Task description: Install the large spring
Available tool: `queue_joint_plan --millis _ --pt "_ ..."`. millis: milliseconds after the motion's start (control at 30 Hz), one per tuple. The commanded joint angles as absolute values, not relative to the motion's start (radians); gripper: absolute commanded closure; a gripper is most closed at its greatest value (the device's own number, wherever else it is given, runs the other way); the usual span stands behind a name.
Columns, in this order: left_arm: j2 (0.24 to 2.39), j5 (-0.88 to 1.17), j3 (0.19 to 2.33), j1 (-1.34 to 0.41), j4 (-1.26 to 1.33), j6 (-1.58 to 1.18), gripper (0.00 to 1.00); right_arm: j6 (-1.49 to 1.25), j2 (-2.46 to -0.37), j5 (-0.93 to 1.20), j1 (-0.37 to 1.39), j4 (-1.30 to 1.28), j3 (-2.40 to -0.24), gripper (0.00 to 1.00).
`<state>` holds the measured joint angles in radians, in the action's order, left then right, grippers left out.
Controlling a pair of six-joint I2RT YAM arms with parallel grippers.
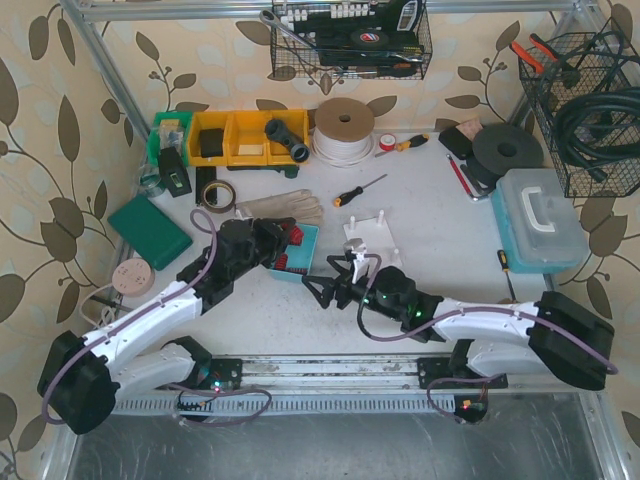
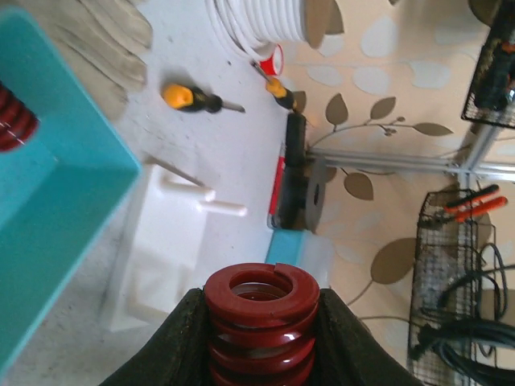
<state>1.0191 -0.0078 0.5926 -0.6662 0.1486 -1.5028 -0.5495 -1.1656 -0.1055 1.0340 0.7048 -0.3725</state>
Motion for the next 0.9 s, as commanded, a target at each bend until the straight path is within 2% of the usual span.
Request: queue_joint_plan --millis 0,267,567,867 --pt "0.991 -0.053 0.604 -0.739 0.261 -1.567 1.0 -0.527 -1.205 -0.084 1.044 0.84 -0.383 0.01" --pt "0.975 -0.15 0.544 -0.908 0.336 -1.59 1.0 -0.478 -1.078 -0.123 1.045 0.776 -0.352 0.01" --pt "0.926 -0.195 0.578 -0.946 0.279 -1.569 1.0 -0.479 -1.026 -0.243 1.045 0.632 -0.362 0.07" --pt "0.966 -0.213 0.6 -0.985 0.286 -1.567 1.0 -0.473 -1.061 -0.218 1.044 0.627 -0.388 0.08"
